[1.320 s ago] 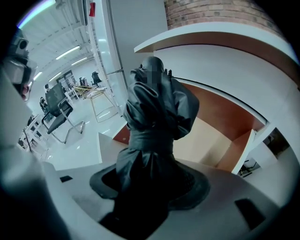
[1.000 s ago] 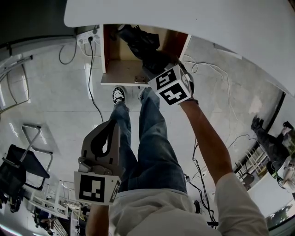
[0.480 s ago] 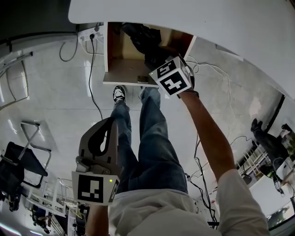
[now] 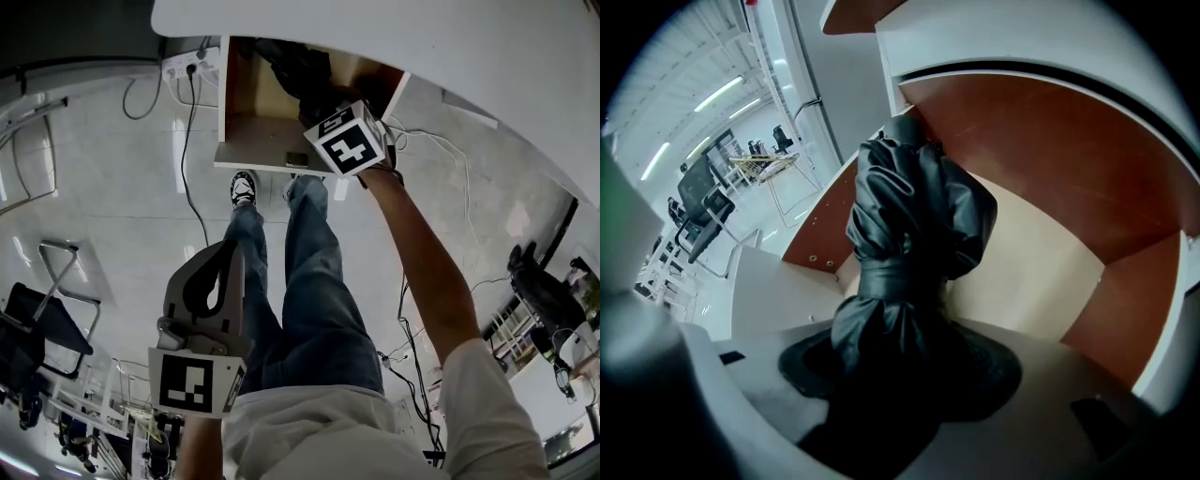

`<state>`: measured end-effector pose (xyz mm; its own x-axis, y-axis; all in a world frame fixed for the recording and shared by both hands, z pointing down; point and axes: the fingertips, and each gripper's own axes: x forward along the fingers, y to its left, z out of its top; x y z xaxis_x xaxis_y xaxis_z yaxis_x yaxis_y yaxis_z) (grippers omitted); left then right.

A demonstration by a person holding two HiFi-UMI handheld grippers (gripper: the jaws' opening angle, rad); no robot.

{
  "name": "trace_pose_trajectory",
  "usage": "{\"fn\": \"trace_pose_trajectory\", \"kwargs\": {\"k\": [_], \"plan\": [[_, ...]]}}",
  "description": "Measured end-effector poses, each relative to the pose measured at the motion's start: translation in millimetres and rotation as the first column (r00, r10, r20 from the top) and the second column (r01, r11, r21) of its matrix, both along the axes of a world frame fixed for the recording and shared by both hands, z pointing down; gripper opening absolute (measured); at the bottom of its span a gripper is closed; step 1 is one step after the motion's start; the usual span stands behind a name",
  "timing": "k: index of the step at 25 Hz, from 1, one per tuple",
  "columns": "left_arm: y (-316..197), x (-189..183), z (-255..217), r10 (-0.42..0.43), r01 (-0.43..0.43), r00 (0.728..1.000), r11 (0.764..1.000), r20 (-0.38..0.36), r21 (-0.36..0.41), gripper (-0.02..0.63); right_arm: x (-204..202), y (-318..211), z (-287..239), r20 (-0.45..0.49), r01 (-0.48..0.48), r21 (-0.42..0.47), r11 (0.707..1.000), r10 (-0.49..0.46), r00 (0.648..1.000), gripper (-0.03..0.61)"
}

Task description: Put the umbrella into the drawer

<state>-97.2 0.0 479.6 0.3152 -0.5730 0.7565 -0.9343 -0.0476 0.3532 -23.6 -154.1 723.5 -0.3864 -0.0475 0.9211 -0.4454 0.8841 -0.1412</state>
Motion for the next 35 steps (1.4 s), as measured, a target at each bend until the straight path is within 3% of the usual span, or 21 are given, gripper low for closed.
{"fn": "trace_pose_trajectory", "kwargs": {"k": [8,14,21,27,35], "plan": [[7.6,0.6,11.6,-0.015,0.015,1.000,1.000,-0.010,-0.024,0.018,2.0,-8.6,16.9,-0.039,0.028,0.009,1.000,-0.027,0.999,0.259],[19.6,3.8,22.7,-0.031,0.029,0.999,0.998,-0.028,-0.052,0.018,-1.3,-11.0,27.4,-0.042,-0.018,-0.004,1.000,0.017,0.999,0.262],[25.9,11.5,29.0,-0.060,0.055,0.996,0.996,-0.065,-0.071,0.018,-2.1,-16.8,31.3,-0.084,-0.001,0.025,1.000,0.003,0.996,0.265],[34.8,23.9,33.2,-0.062,0.050,0.992,0.993,-0.111,-0.110,0.018,-1.4,-18.7,39.8,-0.110,0.015,0.032,0.999,-0.011,0.994,0.270],[40.3,25.7,37.2,-0.051,0.036,0.992,0.991,-0.118,-0.127,0.018,-1.3,-18.5,43.1,-0.127,0.016,0.043,0.999,-0.010,0.992,0.287]]}}
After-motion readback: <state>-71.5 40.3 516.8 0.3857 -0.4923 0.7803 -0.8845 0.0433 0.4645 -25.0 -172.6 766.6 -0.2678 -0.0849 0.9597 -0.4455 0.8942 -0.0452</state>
